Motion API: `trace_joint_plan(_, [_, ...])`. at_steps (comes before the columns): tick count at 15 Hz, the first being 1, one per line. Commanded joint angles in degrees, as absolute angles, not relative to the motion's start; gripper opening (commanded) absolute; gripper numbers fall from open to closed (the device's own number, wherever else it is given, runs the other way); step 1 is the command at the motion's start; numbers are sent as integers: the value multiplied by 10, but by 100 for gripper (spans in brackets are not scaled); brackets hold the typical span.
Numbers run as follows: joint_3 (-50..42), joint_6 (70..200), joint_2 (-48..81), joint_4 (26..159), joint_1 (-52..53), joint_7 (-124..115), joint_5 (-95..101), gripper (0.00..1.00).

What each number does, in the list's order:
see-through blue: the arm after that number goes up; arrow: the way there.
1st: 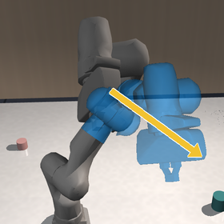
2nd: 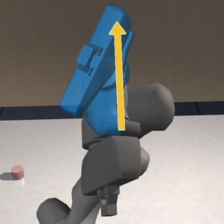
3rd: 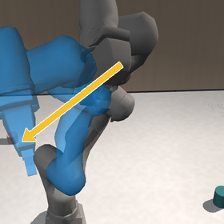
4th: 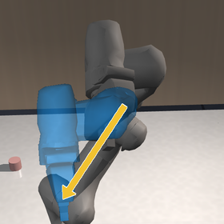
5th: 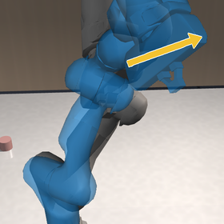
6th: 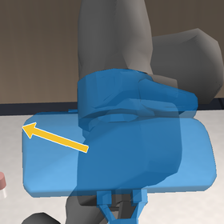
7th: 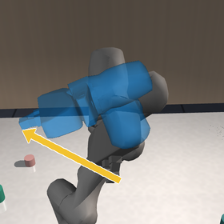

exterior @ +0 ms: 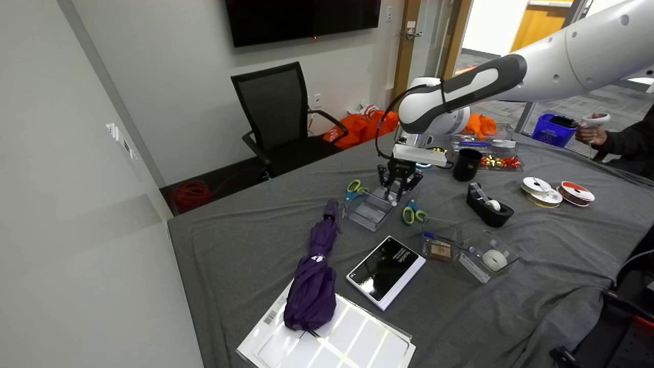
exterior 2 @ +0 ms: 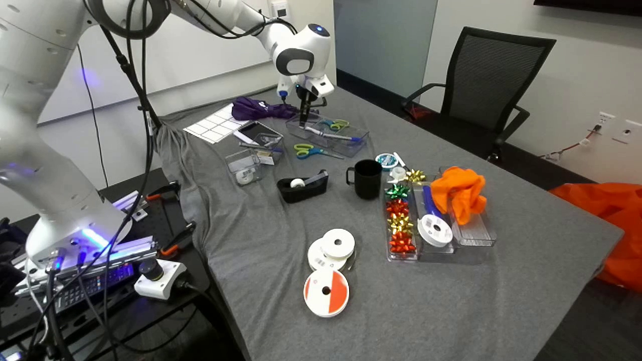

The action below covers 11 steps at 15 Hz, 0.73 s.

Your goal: Move the marker from the middle tray to the furthest tray

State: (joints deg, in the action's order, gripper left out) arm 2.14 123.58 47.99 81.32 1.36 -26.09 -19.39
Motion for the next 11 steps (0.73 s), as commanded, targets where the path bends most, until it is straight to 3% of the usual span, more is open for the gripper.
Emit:
trace_joint_plan(1, [23,1220,471,817,12,-216,-185,70])
trace_joint_plan(5, [16,1239,429,880,19,-141,-147,99])
trace_joint_plan(11, [7,1276,301,1036,17,-38,-43,100])
